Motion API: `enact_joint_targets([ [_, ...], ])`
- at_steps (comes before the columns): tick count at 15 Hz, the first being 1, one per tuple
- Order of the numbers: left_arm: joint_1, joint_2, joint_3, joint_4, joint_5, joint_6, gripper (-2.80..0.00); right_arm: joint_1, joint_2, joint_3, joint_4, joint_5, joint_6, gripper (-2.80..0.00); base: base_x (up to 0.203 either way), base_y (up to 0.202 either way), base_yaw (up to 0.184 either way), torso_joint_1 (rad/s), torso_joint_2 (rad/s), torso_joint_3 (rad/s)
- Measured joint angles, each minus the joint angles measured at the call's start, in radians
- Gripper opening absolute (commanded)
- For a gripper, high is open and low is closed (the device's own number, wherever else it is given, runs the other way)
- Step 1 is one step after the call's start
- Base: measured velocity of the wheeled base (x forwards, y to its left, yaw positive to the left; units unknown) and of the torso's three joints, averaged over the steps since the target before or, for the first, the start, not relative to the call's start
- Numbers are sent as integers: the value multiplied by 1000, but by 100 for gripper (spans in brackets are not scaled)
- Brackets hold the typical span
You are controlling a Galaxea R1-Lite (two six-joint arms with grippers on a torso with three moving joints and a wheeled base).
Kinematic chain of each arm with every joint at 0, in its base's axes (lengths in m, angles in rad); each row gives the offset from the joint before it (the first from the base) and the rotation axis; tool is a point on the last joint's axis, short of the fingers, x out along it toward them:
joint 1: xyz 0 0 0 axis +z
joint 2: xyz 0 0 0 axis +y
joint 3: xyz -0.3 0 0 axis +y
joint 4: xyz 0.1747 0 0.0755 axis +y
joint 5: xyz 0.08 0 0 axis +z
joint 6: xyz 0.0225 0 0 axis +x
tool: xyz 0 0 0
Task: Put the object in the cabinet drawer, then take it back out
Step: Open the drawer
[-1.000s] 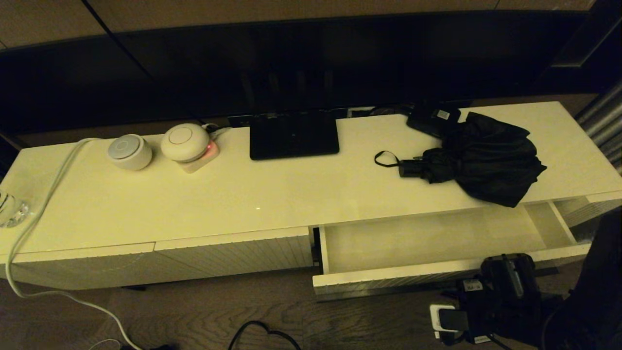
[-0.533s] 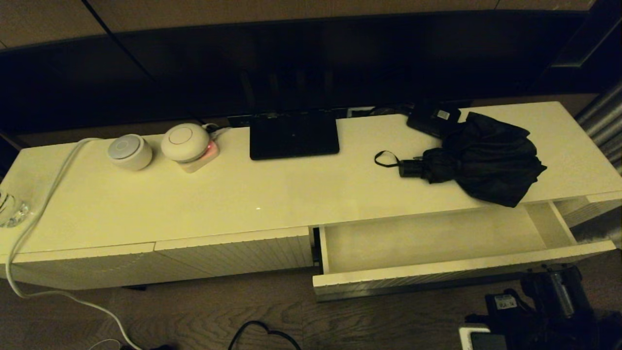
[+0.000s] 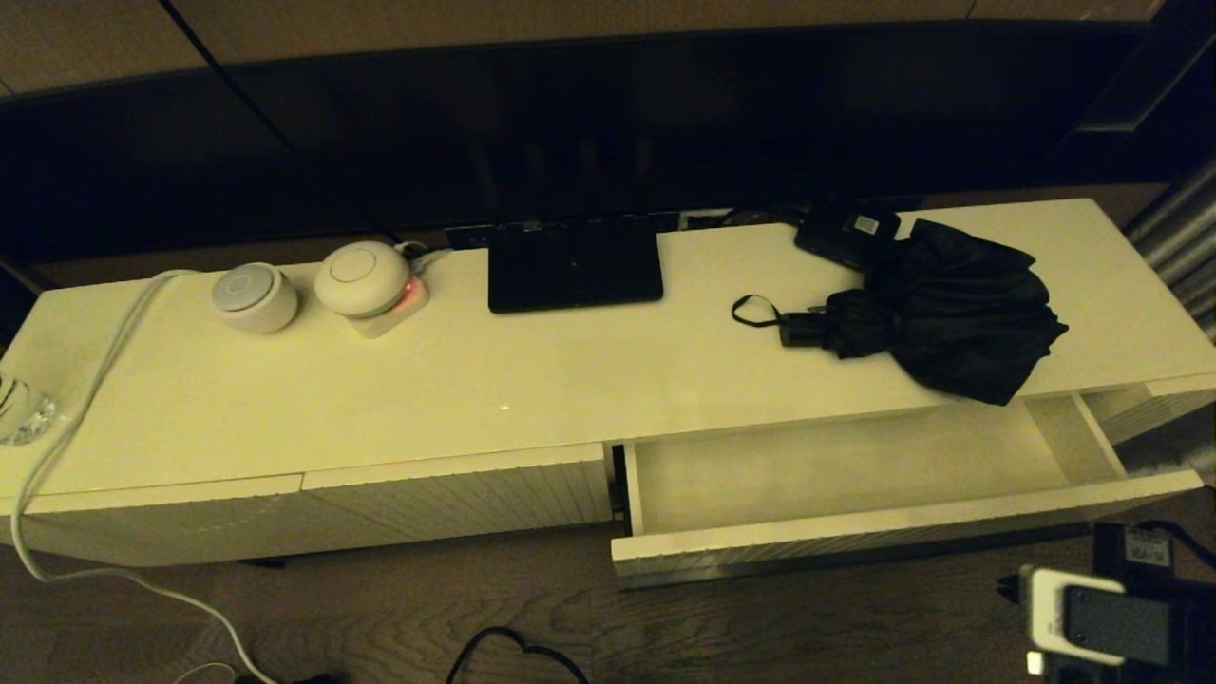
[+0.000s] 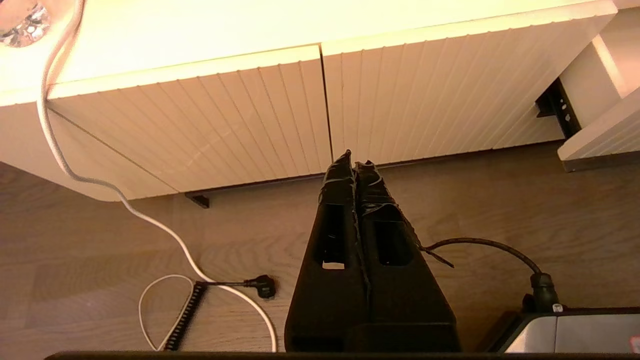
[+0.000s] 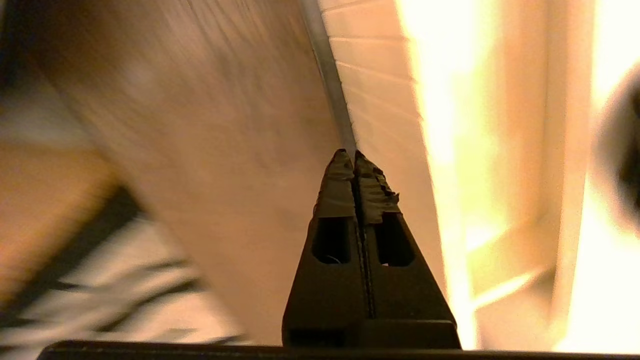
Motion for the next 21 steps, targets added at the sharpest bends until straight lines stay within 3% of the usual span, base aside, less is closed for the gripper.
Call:
enact_joint_targets([
  [2,0,0,0,0,0,0,-280,14,-73,-112,248,5,207,-280,0,0,0,0,0,0],
  [4,0,0,0,0,0,0,-280,22,-97,-162,378,30,396,-280,0,0,0,0,0,0],
  [10,0,0,0,0,0,1,-280,33,11,-297,395,90,931,-280,0,0,0,0,0,0],
  [12,0,0,0,1,0,0,-280,47,74,-344,389,93,1073,-280,0,0,0,0,0,0],
  [16,0,0,0,0,0,0,-280,68,211,-417,371,65,1229,-280,0,0,0,0,0,0],
  [21,0,0,0,0,0,1,-280,63,339,-447,220,-42,1306,-280,0,0,0,0,0,0],
])
